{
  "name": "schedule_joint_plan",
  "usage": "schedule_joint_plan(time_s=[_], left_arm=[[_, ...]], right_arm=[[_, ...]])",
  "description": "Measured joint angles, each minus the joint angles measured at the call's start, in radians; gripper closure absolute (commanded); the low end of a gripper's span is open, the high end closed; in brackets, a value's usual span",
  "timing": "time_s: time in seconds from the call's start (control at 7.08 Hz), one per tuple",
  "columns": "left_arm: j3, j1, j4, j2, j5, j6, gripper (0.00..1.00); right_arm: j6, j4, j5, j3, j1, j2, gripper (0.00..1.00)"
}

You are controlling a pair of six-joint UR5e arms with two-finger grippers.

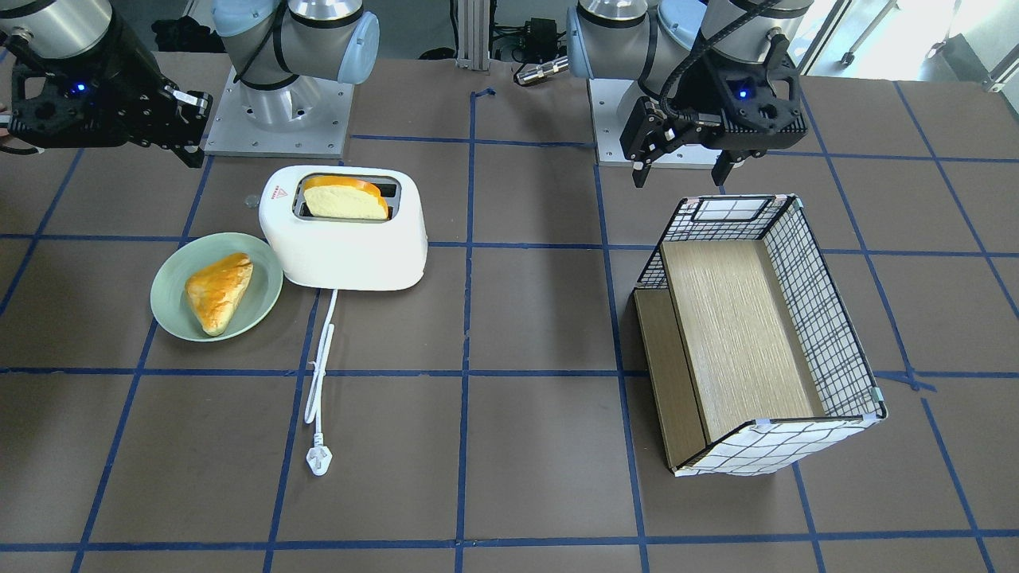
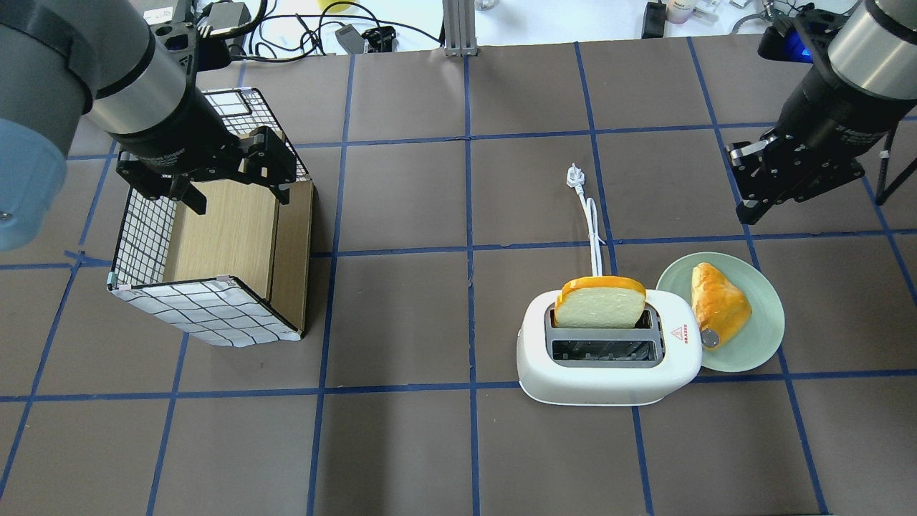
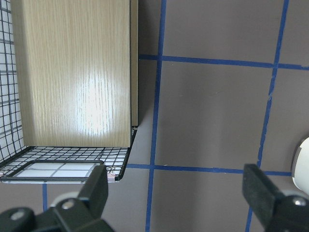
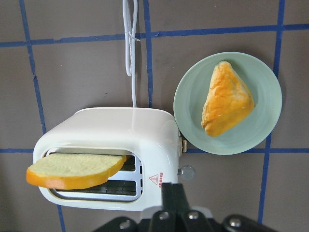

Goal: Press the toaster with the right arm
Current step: 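Move the right gripper down toward the white toaster's side lever, then lower the right gripper beside the green plate onto the toaster lever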

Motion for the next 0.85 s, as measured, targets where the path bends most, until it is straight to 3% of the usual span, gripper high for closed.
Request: schedule_joint_plan(time_s=[0.85], left_arm=[[0.0, 0.0, 0.0, 0.0, 0.0, 0.0, 0.0]], right_arm=[[-0.168, -0.006, 0.106, 0.126, -0.172, 0.0, 1.0]])
